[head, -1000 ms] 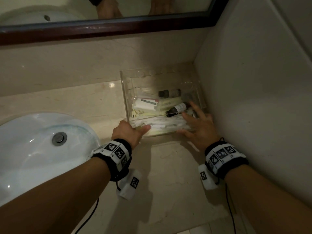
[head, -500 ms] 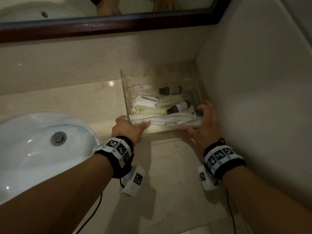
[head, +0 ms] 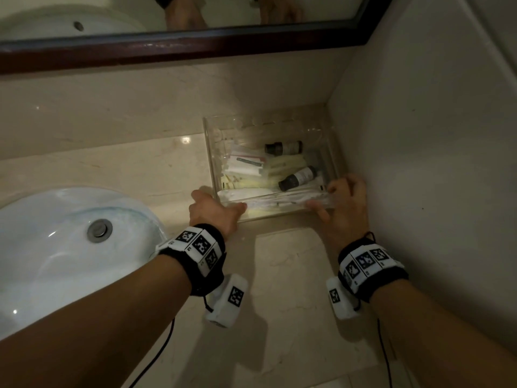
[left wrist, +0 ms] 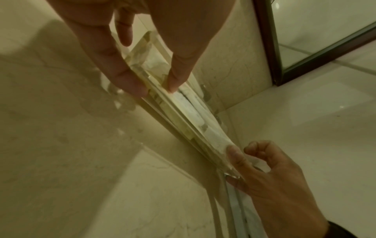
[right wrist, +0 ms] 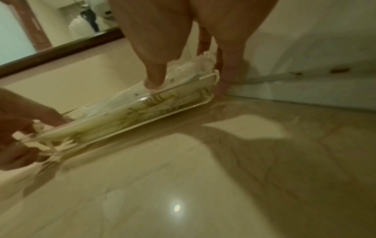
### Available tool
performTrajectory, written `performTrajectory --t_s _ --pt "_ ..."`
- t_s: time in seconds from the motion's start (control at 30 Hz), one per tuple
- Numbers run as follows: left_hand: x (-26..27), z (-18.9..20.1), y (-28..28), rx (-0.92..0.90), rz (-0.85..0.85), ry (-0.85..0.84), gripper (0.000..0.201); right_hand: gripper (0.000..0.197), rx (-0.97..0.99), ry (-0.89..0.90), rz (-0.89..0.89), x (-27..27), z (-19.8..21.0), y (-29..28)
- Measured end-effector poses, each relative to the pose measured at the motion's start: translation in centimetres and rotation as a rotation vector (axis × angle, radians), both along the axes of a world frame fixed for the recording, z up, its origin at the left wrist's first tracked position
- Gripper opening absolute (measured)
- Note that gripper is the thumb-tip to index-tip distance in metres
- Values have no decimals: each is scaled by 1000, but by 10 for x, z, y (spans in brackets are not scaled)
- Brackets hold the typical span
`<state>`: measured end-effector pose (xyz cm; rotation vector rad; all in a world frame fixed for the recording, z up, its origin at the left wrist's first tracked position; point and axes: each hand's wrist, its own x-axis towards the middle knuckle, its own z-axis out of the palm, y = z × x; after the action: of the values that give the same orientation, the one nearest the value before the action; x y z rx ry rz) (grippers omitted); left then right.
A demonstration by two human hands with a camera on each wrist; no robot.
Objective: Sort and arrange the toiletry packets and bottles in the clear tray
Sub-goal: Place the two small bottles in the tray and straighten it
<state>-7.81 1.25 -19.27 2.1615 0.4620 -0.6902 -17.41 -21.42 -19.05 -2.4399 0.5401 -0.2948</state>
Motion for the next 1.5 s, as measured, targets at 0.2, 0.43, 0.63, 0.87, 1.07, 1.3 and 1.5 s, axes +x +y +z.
performTrajectory --t_s 0.2,0.43,0.63,0.87,1.07,1.3,1.5 --pt "-2 -2 4 -19 18 -18 91 14 12 -24 -44 1 -3 2" --pt "-3 -6 10 -123 105 -58 43 32 -4 30 -55 2 -4 5" --pt "1 -8 10 -99 111 -58 43 49 -49 107 69 -4 4 -2" --pt "0 1 11 -106 65 -46 49 53 -251 143 21 2 11 2" --pt "6 15 9 -8 -89 -115 78 80 -392 272 -62 16 24 10" --pt "9 19 5 19 -134 -137 82 76 -348 411 -17 32 38 10" --pt "12 15 5 29 -122 -136 83 84 -311 497 -11 36 39 7"
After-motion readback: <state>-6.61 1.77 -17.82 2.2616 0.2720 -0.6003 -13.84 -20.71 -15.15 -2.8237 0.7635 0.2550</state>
